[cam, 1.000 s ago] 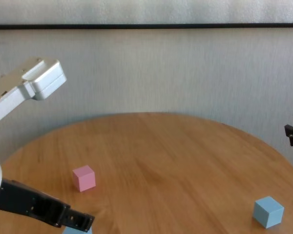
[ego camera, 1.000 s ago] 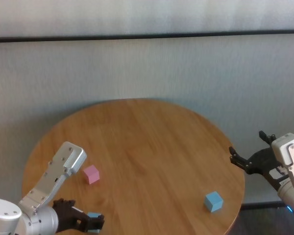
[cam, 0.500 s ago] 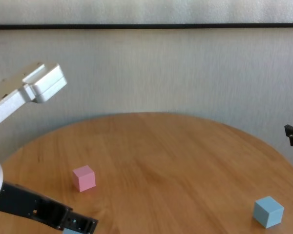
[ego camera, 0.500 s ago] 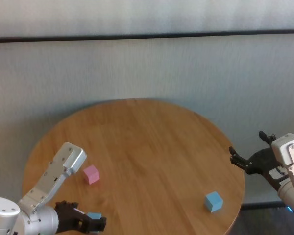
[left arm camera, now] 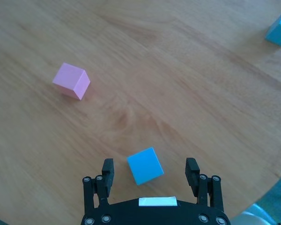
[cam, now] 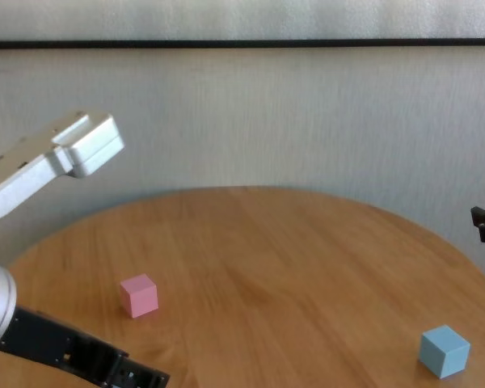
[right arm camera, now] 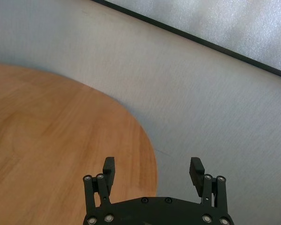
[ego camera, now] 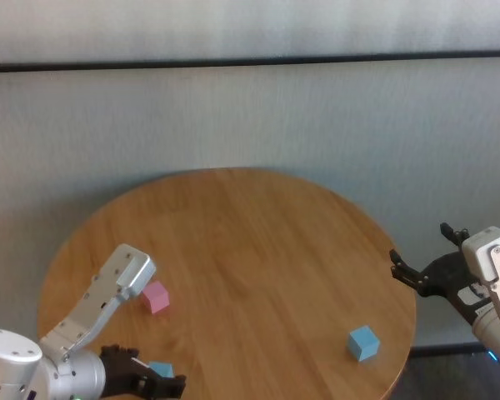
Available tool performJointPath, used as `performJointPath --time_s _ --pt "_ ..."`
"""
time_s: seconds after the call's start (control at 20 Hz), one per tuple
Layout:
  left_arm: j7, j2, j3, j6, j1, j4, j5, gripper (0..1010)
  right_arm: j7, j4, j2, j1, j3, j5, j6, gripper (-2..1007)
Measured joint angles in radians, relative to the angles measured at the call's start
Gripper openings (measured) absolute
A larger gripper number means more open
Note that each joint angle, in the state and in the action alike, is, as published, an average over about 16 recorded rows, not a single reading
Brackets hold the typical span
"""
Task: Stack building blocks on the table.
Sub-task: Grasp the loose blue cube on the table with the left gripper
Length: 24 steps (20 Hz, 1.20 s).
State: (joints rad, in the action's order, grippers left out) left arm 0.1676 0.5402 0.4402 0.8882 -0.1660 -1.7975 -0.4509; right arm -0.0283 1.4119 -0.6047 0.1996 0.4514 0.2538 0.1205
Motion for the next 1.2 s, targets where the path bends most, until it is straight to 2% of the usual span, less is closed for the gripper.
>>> performJointPath --time_s 0.5,1.2 --pt "0.009 -0.008 0.028 0.027 -0.028 0.019 0.044 1003 0.0 0.0 0.0 0.0 0.0 0.0 0.0 1005" --pt "0.001 -0.055 0.024 0.07 -0.05 0.06 0.076 1003 0.0 0.0 0.0 0.0 0.0 0.0 0.0 1004"
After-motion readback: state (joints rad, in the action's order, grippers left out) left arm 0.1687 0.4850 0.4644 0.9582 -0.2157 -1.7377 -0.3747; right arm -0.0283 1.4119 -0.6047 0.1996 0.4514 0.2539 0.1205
